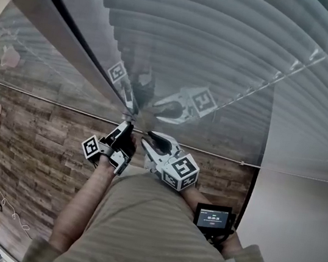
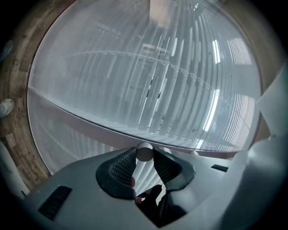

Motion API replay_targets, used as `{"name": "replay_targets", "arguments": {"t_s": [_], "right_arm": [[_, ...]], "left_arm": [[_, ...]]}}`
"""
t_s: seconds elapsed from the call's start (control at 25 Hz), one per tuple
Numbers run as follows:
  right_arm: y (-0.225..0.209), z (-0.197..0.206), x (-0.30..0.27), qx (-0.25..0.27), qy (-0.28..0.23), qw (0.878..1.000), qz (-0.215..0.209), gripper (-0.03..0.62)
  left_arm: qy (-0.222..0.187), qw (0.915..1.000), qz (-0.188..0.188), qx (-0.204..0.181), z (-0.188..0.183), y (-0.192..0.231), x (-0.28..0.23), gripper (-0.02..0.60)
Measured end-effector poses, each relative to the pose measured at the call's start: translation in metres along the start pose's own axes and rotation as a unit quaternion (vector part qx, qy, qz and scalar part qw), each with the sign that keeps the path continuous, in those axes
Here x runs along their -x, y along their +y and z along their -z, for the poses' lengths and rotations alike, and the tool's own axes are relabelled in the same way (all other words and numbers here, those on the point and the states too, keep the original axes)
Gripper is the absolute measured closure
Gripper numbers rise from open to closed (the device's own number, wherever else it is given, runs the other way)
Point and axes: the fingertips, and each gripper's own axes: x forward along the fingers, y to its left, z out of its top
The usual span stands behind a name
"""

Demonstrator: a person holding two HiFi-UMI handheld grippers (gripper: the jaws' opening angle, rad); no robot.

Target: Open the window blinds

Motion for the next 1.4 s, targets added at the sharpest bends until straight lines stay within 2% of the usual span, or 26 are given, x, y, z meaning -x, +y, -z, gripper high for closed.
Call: {"name": "replay_targets", "arguments": {"t_s": [0.08, 0.16, 0.28, 0.32, 0.36, 0.4, 0.44, 0.48, 0.52, 0.6, 0.64, 0.68, 0.72, 0.76, 0.8, 0.84, 0.92, 0.96, 1.0, 1.16, 1.28, 1.4], "right_arm": [[-0.002, 0.002, -0.002, 0.001, -0.001, 1.000, -0.001, 0.479], [-0.002, 0.001, -0.002, 0.002, -0.002, 1.000, -0.001, 0.480], [0.002, 0.000, 0.001, 0.000, -0.001, 1.000, -0.002, 0.480], [0.001, -0.001, 0.001, 0.001, -0.002, 1.000, -0.002, 0.479], [0.001, -0.002, 0.000, 0.002, -0.003, 1.000, -0.001, 0.480], [0.000, -0.004, 0.000, 0.003, -0.004, 1.000, 0.000, 0.480], [0.000, -0.005, 0.001, 0.002, -0.004, 1.000, 0.001, 0.480], [0.000, -0.005, 0.001, 0.001, -0.004, 1.000, 0.002, 0.480], [0.000, -0.004, 0.001, 0.000, -0.003, 1.000, 0.003, 0.480], [0.001, -0.005, 0.002, 0.000, -0.004, 1.000, 0.003, 0.480], [0.001, -0.006, 0.002, 0.001, -0.005, 1.000, 0.003, 0.479], [0.000, -0.005, 0.002, 0.002, -0.007, 1.000, 0.003, 0.480], [-0.002, -0.003, 0.002, 0.001, -0.008, 1.000, 0.004, 0.479], [-0.003, -0.002, 0.001, 0.000, -0.008, 1.000, 0.004, 0.480], [-0.004, 0.000, 0.001, -0.001, -0.009, 1.000, 0.004, 0.479], [-0.005, 0.000, 0.001, -0.001, -0.009, 1.000, 0.004, 0.479], [-0.005, 0.000, 0.001, 0.000, -0.010, 1.000, 0.004, 0.480], [-0.005, 0.000, 0.001, 0.000, -0.010, 1.000, 0.004, 0.480], [-0.005, 0.000, 0.001, 0.000, -0.010, 1.000, 0.004, 0.479], [-0.005, -0.001, 0.003, -0.001, -0.012, 1.000, 0.005, 0.480], [-0.006, 0.000, 0.004, -0.003, -0.012, 1.000, 0.006, 0.480], [-0.006, 0.000, 0.005, -0.003, -0.011, 1.000, 0.006, 0.480]], "left_arm": [[0.002, 0.9998, 0.008, 0.017, -0.002, 0.003, -0.001, 0.449], [0.006, 0.9999, 0.009, 0.004, -0.003, 0.001, -0.003, 0.448], [0.018, 0.9973, -0.013, -0.071, -0.001, -0.007, -0.004, 0.433], [0.027, 0.9939, -0.022, -0.104, 0.001, -0.011, -0.006, 0.384], [0.038, 0.9884, -0.034, -0.143, 0.002, -0.015, -0.008, 0.342], [0.049, 0.9796, -0.052, -0.188, 0.003, -0.018, -0.010, 0.333], [0.059, 0.9660, -0.078, -0.240, 0.004, -0.019, -0.009, 0.328], [0.068, 0.9456, -0.109, -0.299, 0.003, -0.018, -0.007, 0.328], [0.078, 0.9183, -0.141, -0.362, 0.003, -0.015, -0.005, 0.328], [0.096, 0.8527, -0.194, -0.475, 0.003, -0.012, -0.002, 0.330], [0.101, 0.8226, -0.213, -0.517, 0.004, -0.012, -0.002, 0.330], [0.104, 0.7989, -0.227, -0.547, 0.005, -0.010, -0.002, 0.330], [0.104, 0.7824, -0.236, -0.567, 0.005, -0.008, -0.003, 0.335], [0.102, 0.7724, -0.242, -0.578, 0.005, -0.007, -0.003, 0.361], [0.100, 0.7674, -0.246, -0.584, 0.005, -0.006, -0.004, 0.398], [0.098, 0.7659, -0.249, -0.585, 0.005, -0.005, -0.004, 0.426], [0.097, 0.7681, -0.251, -0.581, 0.004, -0.005, -0.005, 0.443], [0.097, 0.7719, -0.250, -0.576, 0.004, -0.005, -0.006, 0.445], [0.095, 0.7792, -0.248, -0.568, 0.004, -0.005, -0.006, 0.446], [0.086, 0.8280, -0.228, -0.505, 0.003, -0.005, -0.005, 0.448], [0.080, 0.8587, -0.209, -0.461, 0.002, -0.005, -0.005, 0.448], [0.071, 0.8952, -0.184, -0.400, -0.001, -0.003, -0.004, 0.448]]}}
